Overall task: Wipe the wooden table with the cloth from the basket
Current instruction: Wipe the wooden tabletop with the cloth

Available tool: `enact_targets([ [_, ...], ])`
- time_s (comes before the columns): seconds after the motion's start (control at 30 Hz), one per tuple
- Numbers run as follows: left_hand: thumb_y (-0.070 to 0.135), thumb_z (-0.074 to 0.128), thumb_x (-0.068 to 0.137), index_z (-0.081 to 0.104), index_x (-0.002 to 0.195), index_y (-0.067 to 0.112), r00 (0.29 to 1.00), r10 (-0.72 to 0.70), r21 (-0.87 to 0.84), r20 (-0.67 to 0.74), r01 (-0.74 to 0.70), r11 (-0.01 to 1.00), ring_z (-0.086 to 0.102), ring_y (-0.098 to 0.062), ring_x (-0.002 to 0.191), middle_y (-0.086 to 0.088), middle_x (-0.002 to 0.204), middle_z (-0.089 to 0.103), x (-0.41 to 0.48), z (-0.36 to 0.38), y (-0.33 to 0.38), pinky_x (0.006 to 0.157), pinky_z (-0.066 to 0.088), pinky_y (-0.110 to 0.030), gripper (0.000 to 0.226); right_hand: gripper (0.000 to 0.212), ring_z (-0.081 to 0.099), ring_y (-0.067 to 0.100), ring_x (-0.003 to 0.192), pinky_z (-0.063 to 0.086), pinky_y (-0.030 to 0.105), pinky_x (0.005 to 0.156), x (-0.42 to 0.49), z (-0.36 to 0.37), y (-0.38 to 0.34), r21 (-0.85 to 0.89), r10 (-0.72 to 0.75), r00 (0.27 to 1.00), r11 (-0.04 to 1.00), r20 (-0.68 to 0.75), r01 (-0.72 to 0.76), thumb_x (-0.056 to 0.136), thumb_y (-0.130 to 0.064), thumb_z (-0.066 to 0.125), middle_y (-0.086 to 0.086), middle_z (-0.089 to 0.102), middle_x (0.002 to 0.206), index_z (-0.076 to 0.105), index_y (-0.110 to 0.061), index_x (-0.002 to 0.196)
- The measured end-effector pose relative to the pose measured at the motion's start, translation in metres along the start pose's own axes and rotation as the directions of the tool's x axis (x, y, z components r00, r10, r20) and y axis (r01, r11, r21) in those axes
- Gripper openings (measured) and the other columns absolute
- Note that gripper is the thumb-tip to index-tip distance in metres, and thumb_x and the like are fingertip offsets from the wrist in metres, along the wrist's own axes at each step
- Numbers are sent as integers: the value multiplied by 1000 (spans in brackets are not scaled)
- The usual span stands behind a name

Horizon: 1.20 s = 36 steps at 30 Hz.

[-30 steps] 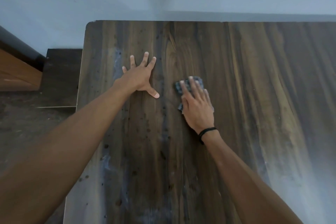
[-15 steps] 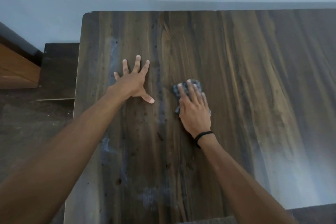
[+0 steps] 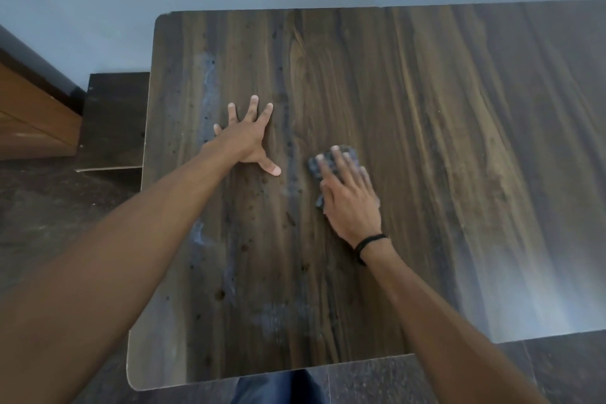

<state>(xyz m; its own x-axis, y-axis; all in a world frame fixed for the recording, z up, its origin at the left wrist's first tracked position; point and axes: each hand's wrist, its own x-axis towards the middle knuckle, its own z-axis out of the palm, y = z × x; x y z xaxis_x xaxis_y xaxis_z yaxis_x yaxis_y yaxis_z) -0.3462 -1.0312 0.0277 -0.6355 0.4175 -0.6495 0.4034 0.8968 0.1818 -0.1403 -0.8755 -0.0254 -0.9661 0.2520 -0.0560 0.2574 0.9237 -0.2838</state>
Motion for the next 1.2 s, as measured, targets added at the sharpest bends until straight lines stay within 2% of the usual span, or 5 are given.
enact_targets([
  [0.63,53,89,60,-21,155,29,1000,-5,-15,31,6,1000,-25,-44,145,5,158,-38,-24,21,6,110,7,-76,148,58,9,24,154,18,52,123,-35,6,-22,13,190,981,982,-25,-190,102,-29,32,6,14,167,22,-26,159],
  [0.77,54,90,58,-21,155,30,1000,-9,-29,29,9,1000,-26,-43,145,7,157,-37,-24,21,6,110,6,-76,149,54,3,19,154,11,45,125,-69,11,-19,4,-156,985,988,68,156,105,-35,28,1,10,167,20,-31,158],
  [0.93,52,91,58,-22,154,32,999,-30,-49,27,31,998,-27,-42,145,10,156,-39,-24,20,5,110,5,-76,149,58,8,23,154,17,51,123,-42,6,-28,3,163,987,987,-7,-163,101,-35,21,5,13,167,21,-27,158],
  [1.07,54,90,58,-20,155,33,1000,-22,-46,7,22,999,-25,-41,146,10,158,-36,-26,23,7,110,6,-76,148,54,6,21,154,10,46,125,-63,5,-10,2,-127,989,992,76,127,105,-32,29,2,11,167,21,-31,158],
  [1.2,51,90,58,-19,155,33,999,-33,-57,10,33,998,-25,-41,146,11,158,-35,-28,21,6,110,7,-76,147,55,5,22,154,15,50,124,-62,2,-9,18,171,985,985,12,-171,105,-30,30,4,9,167,19,-27,159],
])
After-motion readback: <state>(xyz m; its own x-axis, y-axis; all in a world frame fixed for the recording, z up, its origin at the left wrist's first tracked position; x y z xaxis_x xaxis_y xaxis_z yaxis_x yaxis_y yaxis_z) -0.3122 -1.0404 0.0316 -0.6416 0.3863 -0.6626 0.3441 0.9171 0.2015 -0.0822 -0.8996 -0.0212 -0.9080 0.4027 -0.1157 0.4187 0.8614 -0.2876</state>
